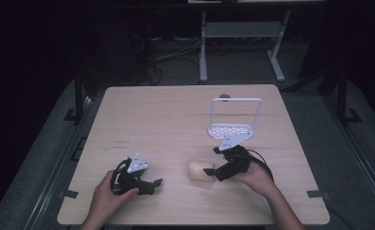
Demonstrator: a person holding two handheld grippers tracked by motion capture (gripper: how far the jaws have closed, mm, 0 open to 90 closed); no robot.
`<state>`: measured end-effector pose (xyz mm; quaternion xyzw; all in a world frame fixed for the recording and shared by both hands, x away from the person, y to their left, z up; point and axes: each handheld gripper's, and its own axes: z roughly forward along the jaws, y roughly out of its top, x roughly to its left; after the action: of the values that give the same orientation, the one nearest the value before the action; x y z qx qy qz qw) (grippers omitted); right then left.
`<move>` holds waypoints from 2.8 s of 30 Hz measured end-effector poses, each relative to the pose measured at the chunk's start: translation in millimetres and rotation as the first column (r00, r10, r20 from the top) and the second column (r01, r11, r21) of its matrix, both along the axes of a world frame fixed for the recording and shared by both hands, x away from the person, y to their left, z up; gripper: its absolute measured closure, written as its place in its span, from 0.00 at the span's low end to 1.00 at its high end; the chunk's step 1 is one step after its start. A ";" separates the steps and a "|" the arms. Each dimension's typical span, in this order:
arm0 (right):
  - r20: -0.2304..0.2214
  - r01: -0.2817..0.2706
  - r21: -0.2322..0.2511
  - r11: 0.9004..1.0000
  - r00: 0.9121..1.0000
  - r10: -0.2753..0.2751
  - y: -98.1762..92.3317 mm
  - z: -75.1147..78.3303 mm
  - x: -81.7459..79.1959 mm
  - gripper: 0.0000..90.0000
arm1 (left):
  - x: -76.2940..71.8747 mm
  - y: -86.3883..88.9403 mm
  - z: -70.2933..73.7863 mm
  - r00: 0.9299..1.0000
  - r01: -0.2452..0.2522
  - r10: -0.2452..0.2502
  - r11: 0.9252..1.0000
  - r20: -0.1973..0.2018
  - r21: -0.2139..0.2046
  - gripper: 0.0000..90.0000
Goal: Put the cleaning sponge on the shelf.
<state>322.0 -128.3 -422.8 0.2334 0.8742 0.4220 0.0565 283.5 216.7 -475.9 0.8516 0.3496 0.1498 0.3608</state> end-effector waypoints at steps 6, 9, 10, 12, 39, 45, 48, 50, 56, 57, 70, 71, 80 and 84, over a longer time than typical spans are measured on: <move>-0.008 -0.034 0.008 0.999 0.999 0.035 4.4 0.4 4.7 0.15 | 0.0 0.0 0.0 1.000 0.000 0.000 1.000 0.000 0.001 0.14; -0.013 -0.055 0.010 0.998 0.998 0.055 7.3 -1.3 6.6 0.15 | 0.0 0.0 0.0 1.000 0.000 0.000 1.000 0.000 0.001 0.14; -0.017 -0.057 0.010 0.998 0.998 0.057 7.9 -1.8 6.7 0.15 | 0.0 0.0 0.0 1.000 0.000 0.000 1.000 0.000 0.001 0.14; -0.018 -0.066 0.008 0.998 0.998 0.066 9.2 -3.2 7.3 0.15 | 0.0 0.0 0.0 1.000 0.000 0.000 1.000 0.000 0.001 0.14; -0.048 -0.143 -0.093 0.985 0.989 0.139 28.3 -24.9 11.1 0.11 | 0.2 0.3 0.1 1.000 0.003 -0.003 1.000 0.002 0.004 0.14; -0.056 -0.151 -0.114 0.982 0.988 0.145 30.8 -29.2 11.4 0.11 | 0.2 0.3 0.1 1.000 0.003 -0.003 1.000 0.002 0.004 0.14; -0.060 -0.153 -0.127 0.980 0.987 0.147 32.2 -31.8 11.6 0.12 | 0.0 0.2 0.1 1.000 0.002 -0.002 1.000 0.000 0.003 0.14; -0.059 -0.156 -0.133 0.979 0.987 0.149 32.1 -32.4 12.0 0.12 | 0.0 0.2 0.0 1.000 0.002 -0.002 1.000 0.000 0.002 0.14; -0.065 -0.164 -0.147 0.975 0.986 0.156 32.7 -37.0 12.9 0.15 | 0.0 0.2 0.2 1.000 0.003 -0.003 1.000 -0.001 0.004 0.14; -0.066 -0.163 -0.147 0.976 0.986 0.155 33.1 -37.3 12.6 0.15 | 0.0 0.2 0.2 1.000 0.002 -0.002 1.000 0.000 0.004 0.14; -0.071 -0.171 -0.146 0.974 0.984 0.162 32.0 -37.0 12.3 0.25 | 0.0 0.2 0.2 1.000 0.003 -0.003 1.000 0.000 0.004 0.14; -0.071 -0.171 -0.145 0.974 0.984 0.162 32.0 -36.9 12.1 0.25 | 0.0 0.2 0.2 1.000 0.003 -0.003 1.000 -0.001 0.004 0.14; -0.073 -0.178 -0.144 0.973 0.983 0.169 31.2 -36.8 11.4 0.30 | 0.0 0.2 0.2 1.000 0.003 -0.003 1.000 -0.001 0.004 0.14; -0.071 -0.178 -0.142 0.974 0.983 0.169 30.9 -36.3 11.1 0.30 | 0.0 0.2 0.2 1.000 0.003 -0.003 1.000 -0.001 0.004 0.14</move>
<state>333.1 -97.4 -459.1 0.1635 0.9214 0.3524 0.0110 283.5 216.9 -475.7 0.8528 0.3482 0.1498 0.3592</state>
